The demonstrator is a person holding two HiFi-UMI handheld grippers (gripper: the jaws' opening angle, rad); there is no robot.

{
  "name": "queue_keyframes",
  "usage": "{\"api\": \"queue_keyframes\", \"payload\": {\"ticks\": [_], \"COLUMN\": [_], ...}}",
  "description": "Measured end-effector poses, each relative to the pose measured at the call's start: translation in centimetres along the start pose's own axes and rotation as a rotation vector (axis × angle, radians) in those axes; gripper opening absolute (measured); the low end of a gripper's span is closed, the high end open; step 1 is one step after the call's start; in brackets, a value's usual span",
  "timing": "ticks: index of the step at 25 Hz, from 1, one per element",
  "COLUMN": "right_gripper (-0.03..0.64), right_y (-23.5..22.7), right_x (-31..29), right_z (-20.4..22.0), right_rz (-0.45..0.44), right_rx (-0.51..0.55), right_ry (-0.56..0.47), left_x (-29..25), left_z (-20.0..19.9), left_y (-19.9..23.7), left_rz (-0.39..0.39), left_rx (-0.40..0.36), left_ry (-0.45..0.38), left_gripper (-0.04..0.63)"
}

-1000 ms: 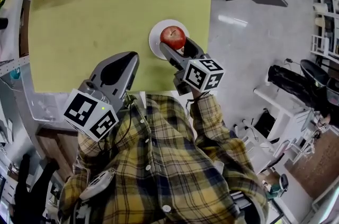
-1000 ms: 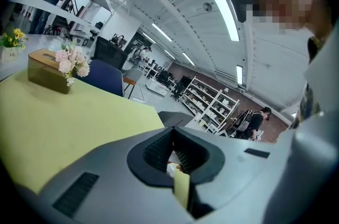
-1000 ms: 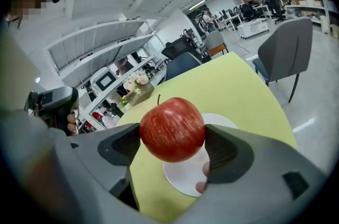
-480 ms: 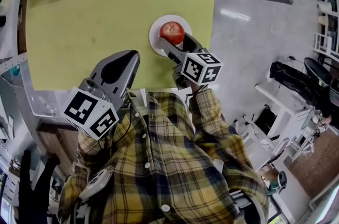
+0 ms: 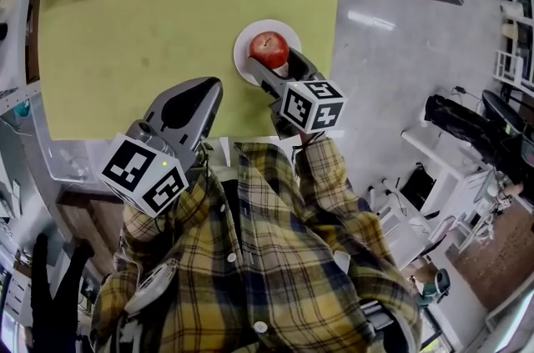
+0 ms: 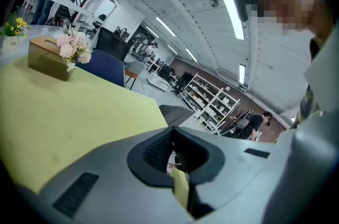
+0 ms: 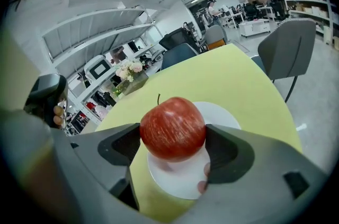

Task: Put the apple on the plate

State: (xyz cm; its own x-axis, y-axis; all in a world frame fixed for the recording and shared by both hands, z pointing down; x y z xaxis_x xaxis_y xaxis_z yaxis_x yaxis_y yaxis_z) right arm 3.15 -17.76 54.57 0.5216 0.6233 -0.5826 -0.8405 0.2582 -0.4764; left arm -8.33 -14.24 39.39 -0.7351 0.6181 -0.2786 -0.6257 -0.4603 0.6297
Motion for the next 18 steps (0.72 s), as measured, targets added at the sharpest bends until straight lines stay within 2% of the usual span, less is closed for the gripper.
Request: {"api": "queue_keyframes", "payload": {"ticks": [4, 11, 18], "right_gripper": [0.376, 0.377, 0.377], "right_y": [0.3, 0.8, 0.7], "right_x": [-0.2, -0.2, 0.2], "right_z": [0.3, 1.5, 1.4], "right_rz": [0.012, -0.010, 0.022], "right_rx": [0.046, 0.069, 0.097], "right_ry": [0.025, 0.084, 0.074], "left_x": [0.0, -0.2, -0.1], "left_z": [-0.1, -0.1, -0.1], "left_y": [0.1, -0.2, -0.3], "left_rz": [0.004, 0.015, 0.023], "left_rx": [-0.001, -0.013, -0.015], "left_ry": [0.001, 0.008, 0.012], "left_gripper": [0.008, 0.008, 0.008]}}
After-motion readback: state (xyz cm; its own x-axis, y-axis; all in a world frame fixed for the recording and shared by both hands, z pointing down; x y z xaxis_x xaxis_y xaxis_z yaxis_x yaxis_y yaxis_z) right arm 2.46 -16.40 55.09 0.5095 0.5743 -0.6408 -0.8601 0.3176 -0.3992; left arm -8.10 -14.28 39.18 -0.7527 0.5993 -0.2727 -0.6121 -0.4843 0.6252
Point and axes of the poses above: the fingertips, and each gripper's own axes: x backward along the fingers, y to its left, z out of its underside, the point moved 1 cm from there along x, backward along the fingers, and after that the axes turned 6 degrees about -y, right-handed, at the moved point
